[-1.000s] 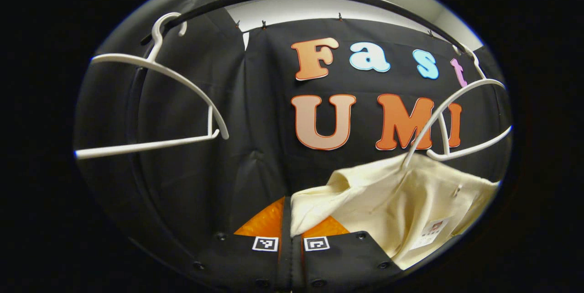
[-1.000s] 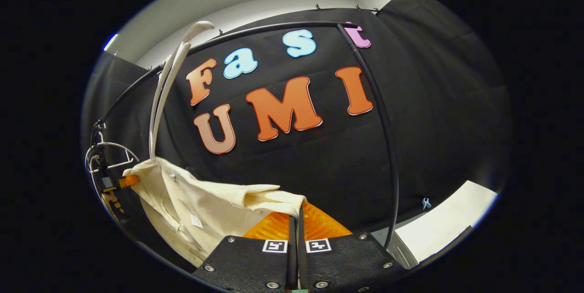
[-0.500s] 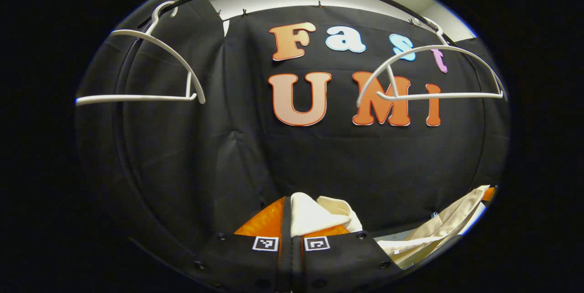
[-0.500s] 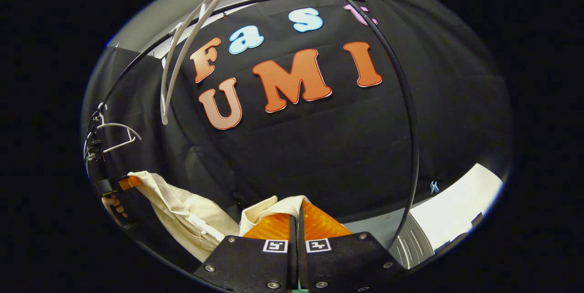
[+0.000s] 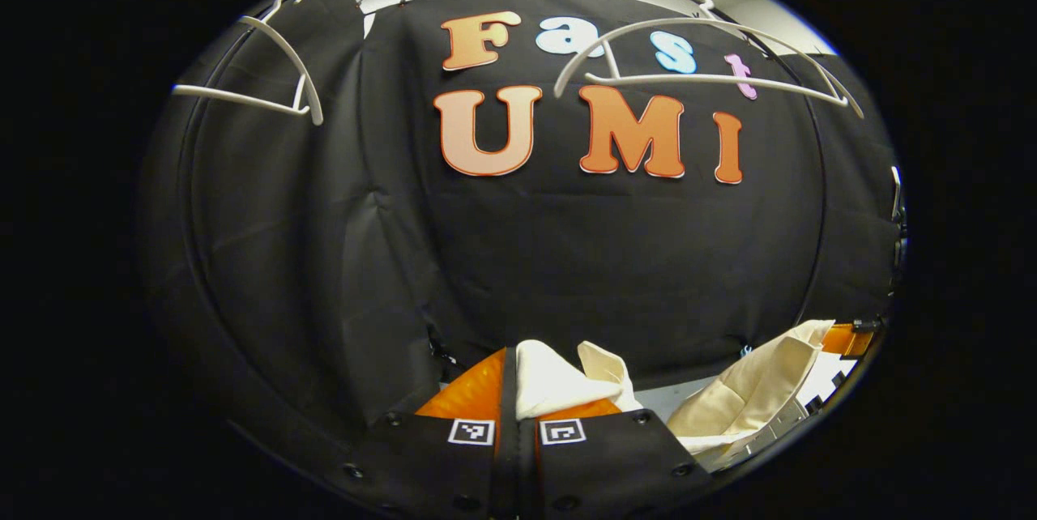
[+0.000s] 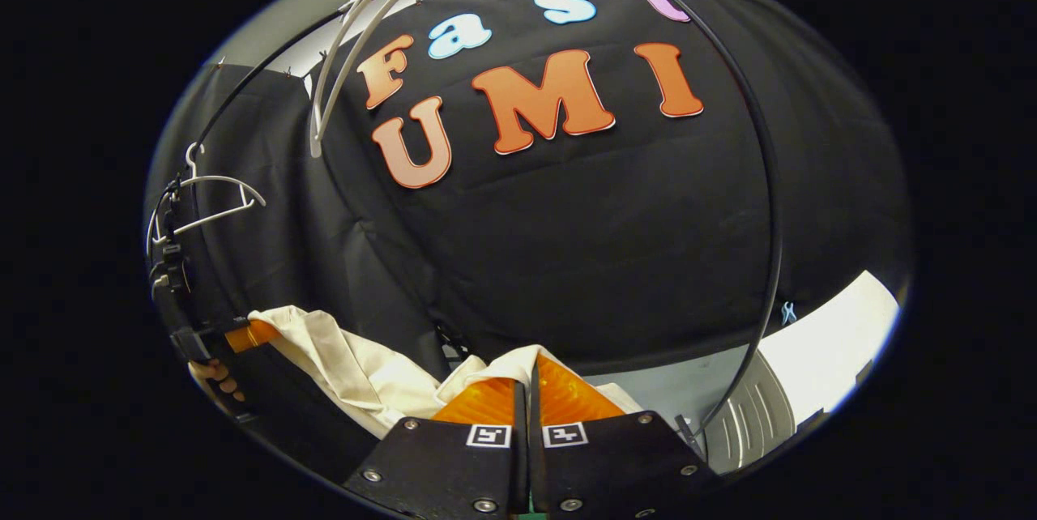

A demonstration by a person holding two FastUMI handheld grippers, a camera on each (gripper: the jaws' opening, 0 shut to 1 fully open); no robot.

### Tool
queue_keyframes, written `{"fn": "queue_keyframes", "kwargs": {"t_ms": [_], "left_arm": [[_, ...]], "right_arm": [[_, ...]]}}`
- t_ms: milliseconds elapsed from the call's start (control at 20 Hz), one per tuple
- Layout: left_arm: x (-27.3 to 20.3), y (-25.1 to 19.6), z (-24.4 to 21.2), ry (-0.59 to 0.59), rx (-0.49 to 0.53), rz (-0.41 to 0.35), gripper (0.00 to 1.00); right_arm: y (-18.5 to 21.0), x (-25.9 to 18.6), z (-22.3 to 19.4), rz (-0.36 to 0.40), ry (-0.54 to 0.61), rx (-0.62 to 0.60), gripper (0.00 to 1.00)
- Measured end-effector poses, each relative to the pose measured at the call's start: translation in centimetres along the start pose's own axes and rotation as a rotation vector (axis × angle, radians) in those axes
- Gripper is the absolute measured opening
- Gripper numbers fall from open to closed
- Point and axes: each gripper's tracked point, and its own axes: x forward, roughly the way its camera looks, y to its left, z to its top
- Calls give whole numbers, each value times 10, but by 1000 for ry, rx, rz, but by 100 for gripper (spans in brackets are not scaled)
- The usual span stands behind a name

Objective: Grasp the clothes on the hanger with both hands and then place them into the laundry hamper below.

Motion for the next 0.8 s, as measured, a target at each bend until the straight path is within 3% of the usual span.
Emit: {"fn": "queue_keyframes", "kwargs": {"t_ms": [450,800], "left_arm": [[8,-4,-106,147,-18,-5,7],[9,5,-184,259,-56,0,7]], "right_arm": [[-17,18,-91,-22,63,39,0],[-40,34,-189,-63,192,98,1]]}}
